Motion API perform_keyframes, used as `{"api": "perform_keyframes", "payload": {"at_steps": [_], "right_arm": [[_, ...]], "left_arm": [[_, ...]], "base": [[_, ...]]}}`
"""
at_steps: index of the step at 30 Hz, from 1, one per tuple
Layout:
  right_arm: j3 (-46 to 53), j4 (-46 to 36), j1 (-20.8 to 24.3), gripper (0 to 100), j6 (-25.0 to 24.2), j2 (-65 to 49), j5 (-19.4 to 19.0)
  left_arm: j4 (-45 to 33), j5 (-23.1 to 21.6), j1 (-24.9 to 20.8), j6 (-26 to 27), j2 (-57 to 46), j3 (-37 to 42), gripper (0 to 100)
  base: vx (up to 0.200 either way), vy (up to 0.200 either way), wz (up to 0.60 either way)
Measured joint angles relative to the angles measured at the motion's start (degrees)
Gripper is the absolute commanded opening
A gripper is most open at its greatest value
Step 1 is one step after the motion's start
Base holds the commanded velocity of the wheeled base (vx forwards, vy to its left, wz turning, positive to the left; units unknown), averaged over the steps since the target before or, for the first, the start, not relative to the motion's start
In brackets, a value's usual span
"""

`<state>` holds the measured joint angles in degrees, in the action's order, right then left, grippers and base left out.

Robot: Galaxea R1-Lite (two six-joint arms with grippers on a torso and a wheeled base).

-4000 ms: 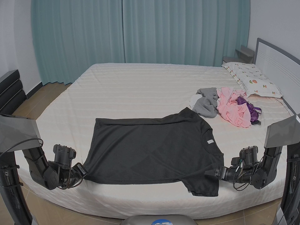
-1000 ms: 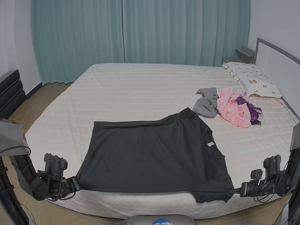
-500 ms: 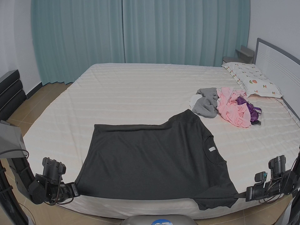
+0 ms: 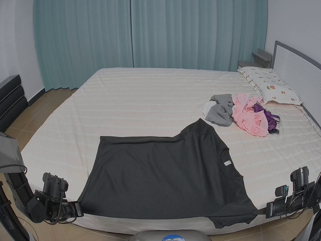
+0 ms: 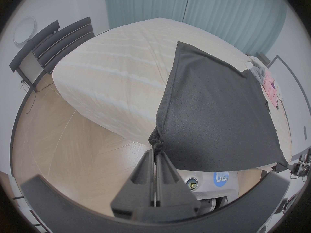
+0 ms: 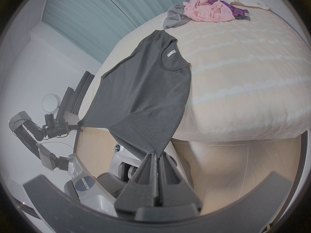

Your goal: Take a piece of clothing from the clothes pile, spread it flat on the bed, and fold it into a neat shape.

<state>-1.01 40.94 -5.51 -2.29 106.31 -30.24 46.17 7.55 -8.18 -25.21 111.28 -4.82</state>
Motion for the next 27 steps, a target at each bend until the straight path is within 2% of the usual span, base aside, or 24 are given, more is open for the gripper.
{"api": "perform_keyframes", "payload": {"at_steps": [6, 14, 20, 27], "right_arm": [[0.0, -4.3, -0.4, 0, 0.6, -2.4, 0.1], [0.0, -7.6, -2.5, 0, 4.4, -4.8, 0.1], [0.0, -8.1, -3.4, 0, 5.3, -6.0, 0.0], [-0.8, -7.3, -3.2, 0, 5.0, -6.6, -0.7]], "left_arm": [[-3.5, 0.1, -0.4, 1.5, -1.8, 0.8, 0], [-10.3, 0.1, -1.1, 2.3, -5.7, 0.4, 0], [-13.6, 0.1, -2.3, 2.1, -8.4, -0.9, 0], [-14.0, 0.1, -2.3, 0.6, -8.7, -5.8, 0]], "base": [[0.0, 0.0, 0.0], [0.0, 0.0, 0.0], [0.0, 0.0, 0.0], [0.0, 0.0, 0.0]]}}
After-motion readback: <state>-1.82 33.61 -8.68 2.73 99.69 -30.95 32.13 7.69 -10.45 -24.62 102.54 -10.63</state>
